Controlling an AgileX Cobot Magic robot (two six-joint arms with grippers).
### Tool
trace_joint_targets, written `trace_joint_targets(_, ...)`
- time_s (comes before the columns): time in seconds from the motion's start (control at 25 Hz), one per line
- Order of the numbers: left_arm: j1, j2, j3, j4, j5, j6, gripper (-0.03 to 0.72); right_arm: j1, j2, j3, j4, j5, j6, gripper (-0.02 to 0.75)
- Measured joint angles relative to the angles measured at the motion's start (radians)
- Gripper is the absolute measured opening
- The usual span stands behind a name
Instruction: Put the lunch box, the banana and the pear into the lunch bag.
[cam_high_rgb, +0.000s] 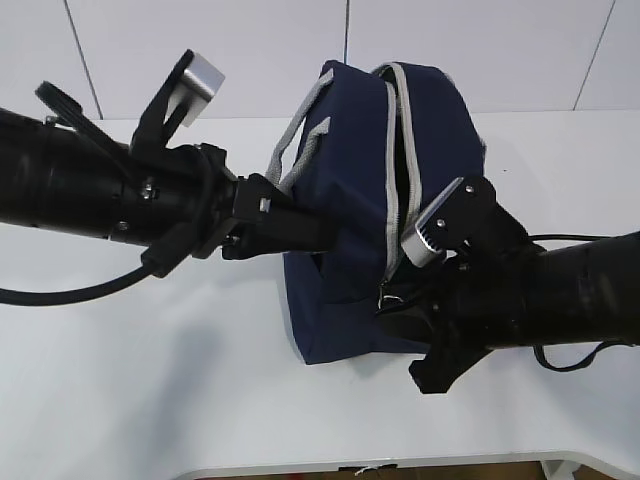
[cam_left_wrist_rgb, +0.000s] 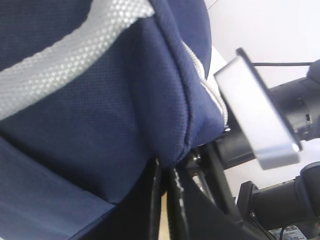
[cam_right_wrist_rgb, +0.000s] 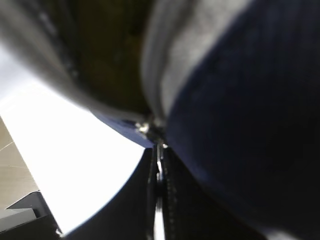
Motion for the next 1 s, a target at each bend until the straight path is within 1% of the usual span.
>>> trace_joint_targets(0.08, 0.000, 0.000, 0.000, 0.000, -0.004, 0.000, -0.020, 0.000, -0.018, 0.000, -0.044, -0.001, 0.038, 0.018)
trace_joint_targets(0.28, 0.000, 0.000, 0.000, 0.000, -0.018, 0.000, -0.020, 0.000, -0.047, 0.000, -0.229, 0.006, 0.244, 0.018)
trace_joint_targets(0.36, 0.000, 0.000, 0.000, 0.000, -0.018, 0.000, -0.020, 0.000, -0.053, 0.000, -0.280, 0.024, 0.304, 0.018)
trace_joint_targets(0.48, 0.000, 0.000, 0.000, 0.000, -0.020, 0.000, -0.020, 0.000, -0.071, 0.000, -0.320, 0.058, 0.353, 0.018)
trace_joint_targets(0.68, 0.000, 0.000, 0.000, 0.000, -0.020, 0.000, -0.020, 0.000, -0.105, 0.000, -0.341, 0.070, 0.402, 0.018)
trace_joint_targets(0.8, 0.000, 0.000, 0.000, 0.000, -0.020, 0.000, -0.020, 0.000, -0.125, 0.000, -0.381, 0.070, 0.485, 0.018)
trace_joint_targets(0.92, 0.000, 0.000, 0.000, 0.000, -0.022, 0.000, -0.020, 0.000, -0.128, -0.019, -0.512, 0.087, 0.638, 0.018)
trace_joint_targets(1.0, 0.000, 0.000, 0.000, 0.000, -0.022, 0.000, -0.020, 0.000, -0.128, -0.049, -0.624, 0.120, 0.756, 0.018)
